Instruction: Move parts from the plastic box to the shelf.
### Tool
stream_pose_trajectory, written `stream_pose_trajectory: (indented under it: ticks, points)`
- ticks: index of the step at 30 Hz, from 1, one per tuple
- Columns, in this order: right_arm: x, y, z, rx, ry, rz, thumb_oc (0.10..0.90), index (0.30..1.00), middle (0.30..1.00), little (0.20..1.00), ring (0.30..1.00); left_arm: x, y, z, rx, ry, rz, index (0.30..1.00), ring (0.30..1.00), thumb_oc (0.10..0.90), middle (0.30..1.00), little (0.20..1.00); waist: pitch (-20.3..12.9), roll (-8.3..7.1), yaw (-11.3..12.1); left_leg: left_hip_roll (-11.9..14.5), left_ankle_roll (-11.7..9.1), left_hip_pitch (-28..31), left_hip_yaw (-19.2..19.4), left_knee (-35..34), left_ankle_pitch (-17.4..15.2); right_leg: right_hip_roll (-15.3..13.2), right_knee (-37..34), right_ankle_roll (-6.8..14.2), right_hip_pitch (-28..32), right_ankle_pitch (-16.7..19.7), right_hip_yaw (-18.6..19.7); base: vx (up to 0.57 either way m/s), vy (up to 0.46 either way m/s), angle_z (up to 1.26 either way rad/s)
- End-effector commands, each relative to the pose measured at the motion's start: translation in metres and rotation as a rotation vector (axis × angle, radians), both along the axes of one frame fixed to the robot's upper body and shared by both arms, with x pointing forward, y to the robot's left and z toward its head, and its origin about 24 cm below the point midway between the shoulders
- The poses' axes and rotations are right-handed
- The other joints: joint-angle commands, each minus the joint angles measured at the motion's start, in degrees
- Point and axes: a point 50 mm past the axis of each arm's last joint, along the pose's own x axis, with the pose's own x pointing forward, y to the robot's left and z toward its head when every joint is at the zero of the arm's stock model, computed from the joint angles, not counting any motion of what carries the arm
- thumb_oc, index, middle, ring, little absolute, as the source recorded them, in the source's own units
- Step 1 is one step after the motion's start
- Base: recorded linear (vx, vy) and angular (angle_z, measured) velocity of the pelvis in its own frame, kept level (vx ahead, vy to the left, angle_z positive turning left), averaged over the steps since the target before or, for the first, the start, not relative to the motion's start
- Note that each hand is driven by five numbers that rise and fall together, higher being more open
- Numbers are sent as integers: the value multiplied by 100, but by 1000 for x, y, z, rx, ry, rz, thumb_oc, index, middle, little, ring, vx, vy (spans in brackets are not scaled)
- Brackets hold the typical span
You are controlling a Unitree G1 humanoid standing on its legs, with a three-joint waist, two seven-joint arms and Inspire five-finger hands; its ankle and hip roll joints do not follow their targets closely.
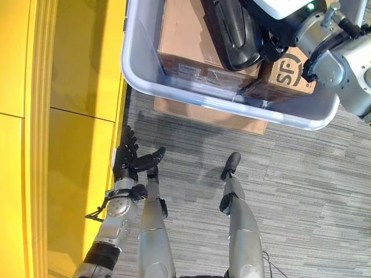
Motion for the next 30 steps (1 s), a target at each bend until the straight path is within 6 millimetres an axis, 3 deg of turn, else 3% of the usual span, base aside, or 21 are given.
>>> stream_pose_trajectory:
  ticks: [1, 15, 30]
  points:
    - [-28, -6, 57, 101, -225, 55, 900, 1000, 1000, 1000, 1000, -7, 7, 22, 48, -121, 22, 1000, 1000, 900, 1000, 1000, -6, 32, -61, 96, 67, 580, 478, -242, -147, -357, 1292, 733, 334, -966, 632, 0, 0, 0]
    - [-7, -23, 34, 253, -181, 4, 900, 1000, 1000, 1000, 1000, -6, 4, 21, 48, -117, 22, 1000, 1000, 900, 1000, 1000, -6, 155, -10, 82, 90, 445, 454, -208, -145, -366, 1370, 715, 208, -1008, 635, 0, 0, 0]
    - [8, -19, 25, 345, -186, -11, 900, 1000, 1000, 1000, 1000, -2, -4, 22, 38, -124, 16, 1000, 1000, 900, 1000, 1000, -6, 322, 52, 42, 133, 40, 361, 108, -272, -415, 1702, 694, -139, -1110, 649, 0, 0, 0]
